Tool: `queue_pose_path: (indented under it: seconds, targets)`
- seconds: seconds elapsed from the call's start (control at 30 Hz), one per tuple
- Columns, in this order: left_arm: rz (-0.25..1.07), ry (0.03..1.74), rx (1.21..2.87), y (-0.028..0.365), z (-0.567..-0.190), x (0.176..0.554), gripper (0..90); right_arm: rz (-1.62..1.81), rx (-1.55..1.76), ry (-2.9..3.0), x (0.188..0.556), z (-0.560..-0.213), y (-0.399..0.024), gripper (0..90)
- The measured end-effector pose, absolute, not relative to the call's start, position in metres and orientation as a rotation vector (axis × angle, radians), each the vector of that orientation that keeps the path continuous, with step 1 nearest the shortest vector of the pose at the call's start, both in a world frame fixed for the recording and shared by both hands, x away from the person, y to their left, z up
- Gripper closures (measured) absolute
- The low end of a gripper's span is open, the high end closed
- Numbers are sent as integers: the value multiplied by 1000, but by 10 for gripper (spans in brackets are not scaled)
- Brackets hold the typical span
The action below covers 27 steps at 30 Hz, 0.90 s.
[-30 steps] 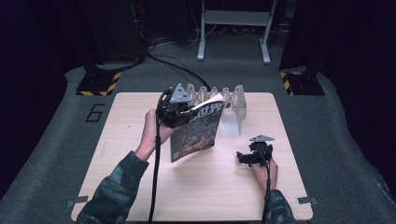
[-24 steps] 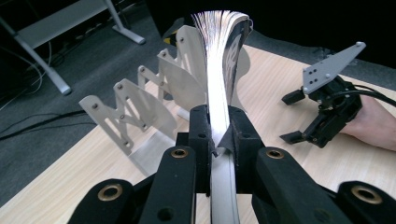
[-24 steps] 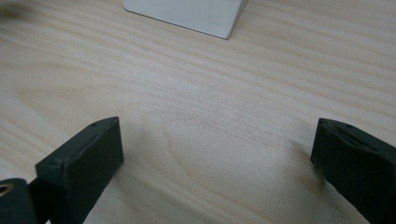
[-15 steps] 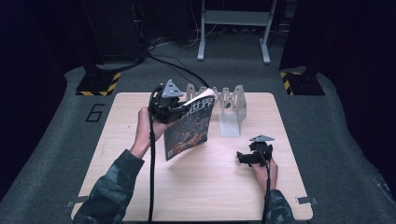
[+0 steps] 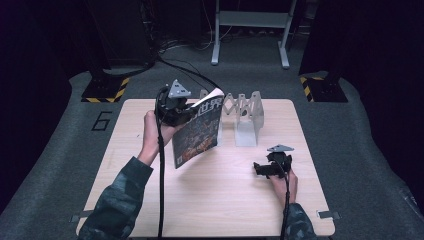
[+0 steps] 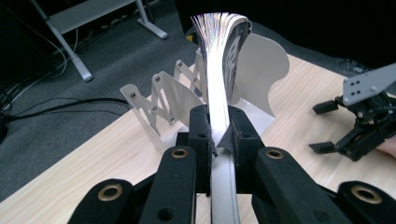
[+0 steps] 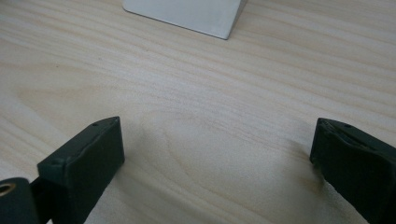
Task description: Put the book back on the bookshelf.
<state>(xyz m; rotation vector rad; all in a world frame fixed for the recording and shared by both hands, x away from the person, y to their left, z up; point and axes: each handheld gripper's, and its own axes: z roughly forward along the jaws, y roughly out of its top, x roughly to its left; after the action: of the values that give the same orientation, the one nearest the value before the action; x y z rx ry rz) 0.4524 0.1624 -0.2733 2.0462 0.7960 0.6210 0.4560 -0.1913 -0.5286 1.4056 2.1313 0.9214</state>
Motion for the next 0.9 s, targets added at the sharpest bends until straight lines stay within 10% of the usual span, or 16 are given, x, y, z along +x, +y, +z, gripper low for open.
queue_pose_path:
  seconds: [0.9]
  targets:
    - [692,970,1916,149,-287,492,824,926,1414,2121,455,-528,-192,37]
